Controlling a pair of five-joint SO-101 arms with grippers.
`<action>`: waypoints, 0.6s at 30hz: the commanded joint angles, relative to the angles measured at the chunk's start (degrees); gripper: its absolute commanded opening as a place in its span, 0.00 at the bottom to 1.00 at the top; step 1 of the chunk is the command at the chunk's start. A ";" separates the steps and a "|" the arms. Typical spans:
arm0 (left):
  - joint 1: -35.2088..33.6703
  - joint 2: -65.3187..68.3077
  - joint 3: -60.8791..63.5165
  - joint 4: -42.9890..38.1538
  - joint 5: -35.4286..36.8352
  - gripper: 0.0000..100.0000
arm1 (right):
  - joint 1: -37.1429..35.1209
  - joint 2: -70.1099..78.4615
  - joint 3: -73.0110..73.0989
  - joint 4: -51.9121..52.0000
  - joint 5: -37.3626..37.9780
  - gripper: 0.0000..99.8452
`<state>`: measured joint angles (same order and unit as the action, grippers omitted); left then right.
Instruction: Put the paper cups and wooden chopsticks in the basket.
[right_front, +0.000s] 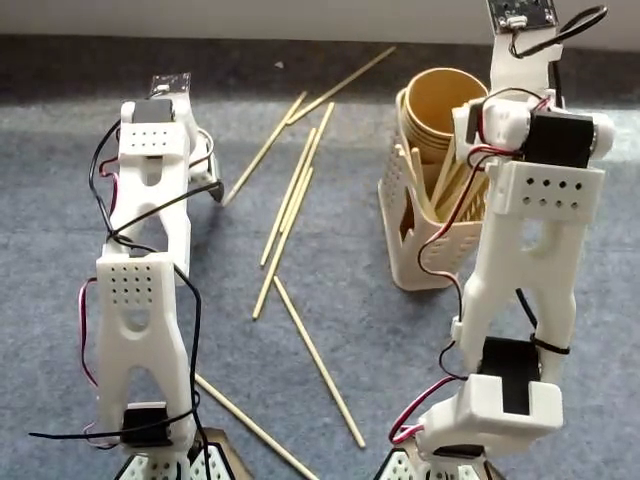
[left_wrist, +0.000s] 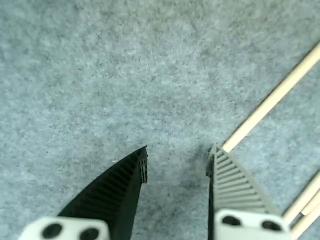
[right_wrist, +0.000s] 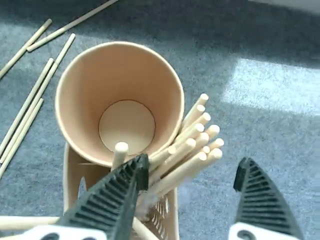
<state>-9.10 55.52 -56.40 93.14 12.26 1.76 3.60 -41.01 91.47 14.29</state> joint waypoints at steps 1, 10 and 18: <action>0.13 -0.84 -1.89 -0.18 -0.44 0.22 | 3.12 -1.10 -10.33 -1.27 -0.62 0.27; 1.71 -1.10 -2.07 -0.70 -0.44 0.22 | 6.73 -1.27 -36.26 9.89 -3.87 0.27; 1.80 -1.19 -2.07 -1.14 -0.44 0.22 | 10.07 -16.84 -5.76 9.71 -5.27 0.27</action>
<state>-8.40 55.52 -56.40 92.70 12.26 11.43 -4.84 -59.74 100.44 9.01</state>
